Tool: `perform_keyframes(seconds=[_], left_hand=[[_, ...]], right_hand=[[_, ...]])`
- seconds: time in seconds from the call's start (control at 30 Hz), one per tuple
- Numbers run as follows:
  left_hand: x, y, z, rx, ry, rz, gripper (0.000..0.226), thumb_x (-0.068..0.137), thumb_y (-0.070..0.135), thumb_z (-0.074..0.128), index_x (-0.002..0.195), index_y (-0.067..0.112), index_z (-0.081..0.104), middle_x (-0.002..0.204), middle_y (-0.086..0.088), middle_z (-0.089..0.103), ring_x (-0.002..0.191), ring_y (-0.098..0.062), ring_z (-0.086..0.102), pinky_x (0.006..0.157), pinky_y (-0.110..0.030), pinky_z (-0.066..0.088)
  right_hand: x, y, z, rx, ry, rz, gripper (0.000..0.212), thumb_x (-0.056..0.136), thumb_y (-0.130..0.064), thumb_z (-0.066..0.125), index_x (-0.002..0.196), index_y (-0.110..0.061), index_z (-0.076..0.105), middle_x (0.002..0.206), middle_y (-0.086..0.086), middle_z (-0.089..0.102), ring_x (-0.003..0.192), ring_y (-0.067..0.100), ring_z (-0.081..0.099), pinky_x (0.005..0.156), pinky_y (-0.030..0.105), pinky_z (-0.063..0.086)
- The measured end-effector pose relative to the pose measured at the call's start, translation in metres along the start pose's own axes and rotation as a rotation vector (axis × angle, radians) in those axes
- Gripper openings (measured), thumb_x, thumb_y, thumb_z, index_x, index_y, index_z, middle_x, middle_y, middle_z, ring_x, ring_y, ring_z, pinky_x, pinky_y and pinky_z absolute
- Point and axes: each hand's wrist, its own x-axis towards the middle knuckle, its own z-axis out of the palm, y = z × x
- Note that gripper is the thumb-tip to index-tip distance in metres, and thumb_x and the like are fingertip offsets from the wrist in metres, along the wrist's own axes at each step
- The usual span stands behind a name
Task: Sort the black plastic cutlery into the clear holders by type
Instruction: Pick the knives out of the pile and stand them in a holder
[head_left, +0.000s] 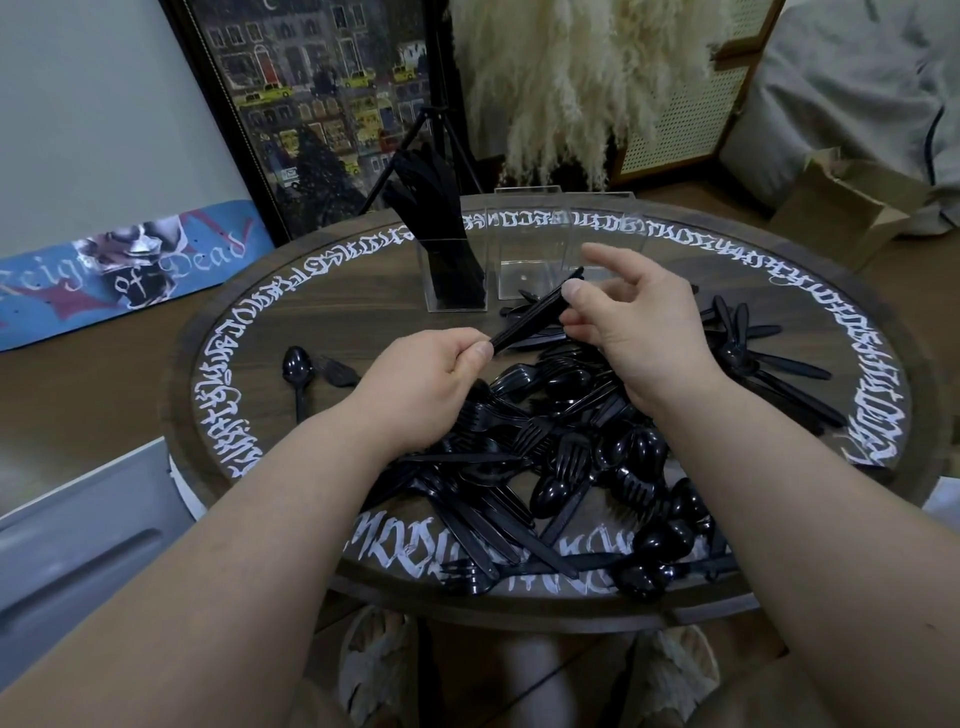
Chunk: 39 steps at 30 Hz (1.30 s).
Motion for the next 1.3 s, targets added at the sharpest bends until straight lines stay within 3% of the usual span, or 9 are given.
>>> perform_keyframes(seconds=[0.17, 0.23, 0.37, 0.5, 0.63, 0.77, 0.9, 1.1, 1.3], left_hand=[[-0.001, 0.002, -0.001, 0.09, 0.036, -0.042, 0.034, 0.1, 0.037, 0.04, 0.076, 0.021, 0.058, 0.065, 0.001, 0.057, 0.07, -0.016, 0.054, 0.075, -0.036, 0.046], [-0.002, 0.006, -0.003, 0.125, 0.112, -0.077, 0.032, 0.099, 0.039, 0.041, 0.082, 0.023, 0.064, 0.071, 0.001, 0.063, 0.074, -0.015, 0.057, 0.074, -0.034, 0.046], [-0.002, 0.009, -0.004, 0.072, 0.195, -0.064, 0.036, 0.099, 0.037, 0.041, 0.083, 0.014, 0.064, 0.064, -0.002, 0.059, 0.071, -0.021, 0.056, 0.072, -0.038, 0.046], [-0.001, 0.009, -0.003, 0.023, 0.218, -0.059, 0.039, 0.1, 0.035, 0.04, 0.072, 0.012, 0.053, 0.056, 0.002, 0.048, 0.063, -0.02, 0.05, 0.068, -0.038, 0.043], [-0.003, 0.006, -0.002, 0.034, 0.208, -0.046, 0.029, 0.101, 0.034, 0.04, 0.102, 0.023, 0.067, 0.09, 0.002, 0.065, 0.091, -0.018, 0.059, 0.082, -0.03, 0.044], [0.008, -0.006, -0.023, 0.17, 0.314, -0.08, 0.041, 0.1, 0.023, 0.04, 0.141, 0.024, 0.045, 0.136, -0.002, 0.049, 0.125, -0.025, 0.039, 0.101, -0.031, 0.03], [0.028, -0.018, -0.043, 0.303, 0.273, -0.108, 0.05, 0.099, 0.017, 0.04, 0.147, 0.026, 0.034, 0.144, -0.001, 0.039, 0.132, -0.026, 0.029, 0.107, -0.037, 0.028], [0.063, -0.034, -0.048, 0.413, 0.138, -0.1, 0.06, 0.095, 0.024, 0.047, 0.149, 0.036, 0.025, 0.145, -0.003, 0.032, 0.133, -0.03, 0.025, 0.108, -0.046, 0.032], [0.079, -0.047, -0.043, 0.415, 0.106, -0.102, 0.061, 0.094, 0.026, 0.048, 0.15, 0.032, 0.024, 0.148, 0.0, 0.03, 0.133, -0.029, 0.025, 0.107, -0.047, 0.033]], right_hand=[[0.0, 0.002, 0.0, -0.046, 0.014, 0.02, 0.005, 0.087, -0.01, 0.067, 0.087, -0.014, 0.069, 0.081, 0.005, 0.068, 0.067, 0.014, 0.067, 0.07, 0.03, 0.058], [0.0, 0.003, 0.0, -0.052, 0.018, 0.032, 0.009, 0.087, -0.009, 0.068, 0.079, -0.015, 0.069, 0.078, 0.005, 0.067, 0.066, 0.014, 0.067, 0.069, 0.029, 0.058], [-0.004, 0.0, 0.004, 0.221, -0.031, 0.17, 0.007, 0.088, -0.011, 0.066, 0.095, -0.008, 0.066, 0.086, 0.006, 0.064, 0.07, 0.013, 0.064, 0.067, 0.024, 0.055], [-0.01, -0.006, 0.014, 0.416, -0.186, 0.264, 0.006, 0.093, -0.002, 0.055, 0.089, -0.005, 0.057, 0.079, 0.003, 0.057, 0.067, 0.01, 0.058, 0.061, 0.019, 0.05], [-0.015, -0.01, 0.02, 0.412, -0.133, 0.226, 0.013, 0.095, -0.001, 0.05, 0.086, -0.008, 0.057, 0.08, 0.006, 0.06, 0.067, 0.011, 0.059, 0.064, 0.021, 0.053], [0.001, -0.028, 0.013, 0.255, -0.047, 0.053, 0.016, 0.095, 0.001, 0.05, 0.087, -0.01, 0.058, 0.079, 0.003, 0.062, 0.07, 0.013, 0.06, 0.073, 0.028, 0.055], [0.033, -0.063, 0.013, -0.026, 0.025, -0.222, 0.02, 0.095, -0.002, 0.05, 0.082, -0.017, 0.055, 0.076, 0.001, 0.061, 0.065, 0.009, 0.06, 0.069, 0.026, 0.055], [0.084, -0.095, 0.042, -0.371, 0.005, -0.51, 0.013, 0.092, -0.012, 0.052, 0.091, -0.022, 0.059, 0.08, -0.006, 0.064, 0.078, 0.018, 0.065, 0.079, 0.044, 0.054], [0.109, -0.069, 0.076, -0.741, -0.203, -0.53, 0.018, 0.096, -0.011, 0.046, 0.108, -0.01, 0.06, 0.088, -0.001, 0.059, 0.087, 0.021, 0.059, 0.069, 0.023, 0.036]])
